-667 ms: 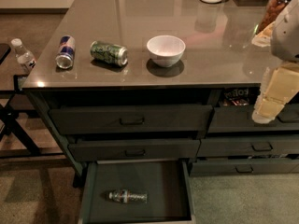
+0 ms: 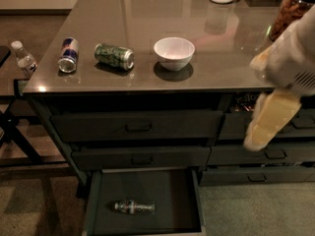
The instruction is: Pick water bottle from bottom drawer and place on counter
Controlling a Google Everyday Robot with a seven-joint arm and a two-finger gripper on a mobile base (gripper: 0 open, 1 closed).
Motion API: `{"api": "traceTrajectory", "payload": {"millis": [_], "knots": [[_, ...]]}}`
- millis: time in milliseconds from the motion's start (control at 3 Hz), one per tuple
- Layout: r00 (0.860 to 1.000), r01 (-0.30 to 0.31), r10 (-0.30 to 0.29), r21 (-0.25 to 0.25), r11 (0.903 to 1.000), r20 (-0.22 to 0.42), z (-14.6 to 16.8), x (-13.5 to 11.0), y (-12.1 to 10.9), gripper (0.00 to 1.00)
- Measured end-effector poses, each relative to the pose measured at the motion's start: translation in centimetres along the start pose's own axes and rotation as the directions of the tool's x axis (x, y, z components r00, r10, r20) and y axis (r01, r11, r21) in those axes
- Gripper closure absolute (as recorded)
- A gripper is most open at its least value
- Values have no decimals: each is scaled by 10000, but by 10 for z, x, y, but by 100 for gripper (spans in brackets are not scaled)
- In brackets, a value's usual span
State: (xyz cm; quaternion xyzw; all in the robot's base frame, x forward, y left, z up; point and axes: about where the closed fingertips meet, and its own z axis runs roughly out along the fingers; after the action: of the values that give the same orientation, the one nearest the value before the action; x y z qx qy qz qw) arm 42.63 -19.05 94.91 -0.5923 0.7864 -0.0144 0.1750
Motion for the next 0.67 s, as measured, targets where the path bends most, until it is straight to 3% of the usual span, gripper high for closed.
{"api": "traceTrajectory", "payload": {"millis": [333, 667], "knots": [[9997, 75, -48, -1030, 9947, 259, 67, -13, 42, 0], [9999, 52, -66, -1554, 9878, -82, 91, -1, 64, 0]]}}
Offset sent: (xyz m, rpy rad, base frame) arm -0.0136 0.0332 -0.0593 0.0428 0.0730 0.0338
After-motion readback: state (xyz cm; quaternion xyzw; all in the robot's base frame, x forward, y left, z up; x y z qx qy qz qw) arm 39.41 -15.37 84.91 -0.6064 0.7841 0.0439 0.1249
